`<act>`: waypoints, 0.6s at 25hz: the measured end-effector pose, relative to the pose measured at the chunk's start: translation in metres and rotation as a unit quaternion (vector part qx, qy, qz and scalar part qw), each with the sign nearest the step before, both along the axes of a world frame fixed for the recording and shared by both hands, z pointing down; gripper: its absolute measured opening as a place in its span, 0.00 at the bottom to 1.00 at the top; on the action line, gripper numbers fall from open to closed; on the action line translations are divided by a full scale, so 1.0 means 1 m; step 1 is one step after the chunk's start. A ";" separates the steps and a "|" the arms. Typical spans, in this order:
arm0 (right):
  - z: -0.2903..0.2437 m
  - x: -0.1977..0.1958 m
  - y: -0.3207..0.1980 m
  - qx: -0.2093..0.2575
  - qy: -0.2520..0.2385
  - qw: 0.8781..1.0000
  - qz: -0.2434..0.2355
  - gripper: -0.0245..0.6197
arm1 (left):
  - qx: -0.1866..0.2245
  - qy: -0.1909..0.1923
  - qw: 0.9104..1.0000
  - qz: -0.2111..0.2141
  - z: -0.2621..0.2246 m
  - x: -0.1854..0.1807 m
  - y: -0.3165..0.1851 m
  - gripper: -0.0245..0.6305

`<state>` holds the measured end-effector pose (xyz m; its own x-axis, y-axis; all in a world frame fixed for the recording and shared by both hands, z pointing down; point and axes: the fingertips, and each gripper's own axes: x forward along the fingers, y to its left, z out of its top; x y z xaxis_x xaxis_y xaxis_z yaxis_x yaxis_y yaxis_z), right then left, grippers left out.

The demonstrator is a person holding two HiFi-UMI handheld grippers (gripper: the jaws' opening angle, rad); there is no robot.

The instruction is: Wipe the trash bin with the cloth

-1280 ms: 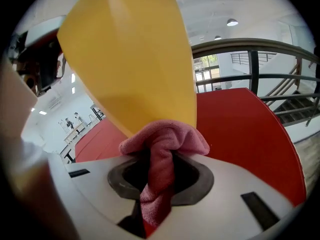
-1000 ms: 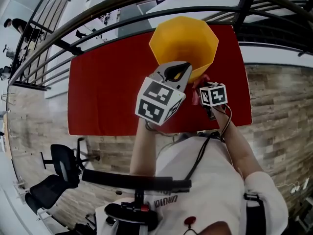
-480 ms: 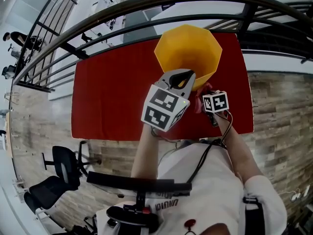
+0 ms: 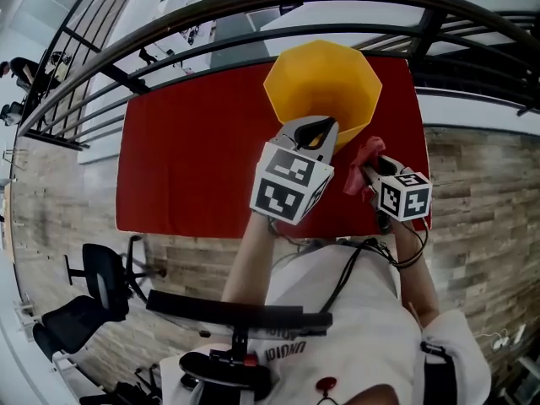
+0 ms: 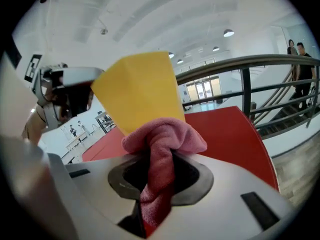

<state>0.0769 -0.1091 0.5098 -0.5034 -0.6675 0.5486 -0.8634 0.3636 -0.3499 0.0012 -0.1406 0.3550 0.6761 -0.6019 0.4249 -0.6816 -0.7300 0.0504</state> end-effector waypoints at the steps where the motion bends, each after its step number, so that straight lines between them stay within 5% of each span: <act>1: -0.013 0.000 0.002 0.014 -0.007 1.000 0.001 0.19 | -0.001 0.001 1.000 -0.007 0.000 -0.001 -0.001 0.04; 15: -0.099 -0.021 0.012 0.117 -0.022 0.992 -0.036 0.19 | -0.018 0.023 0.997 -0.069 -0.005 0.027 -0.010 0.04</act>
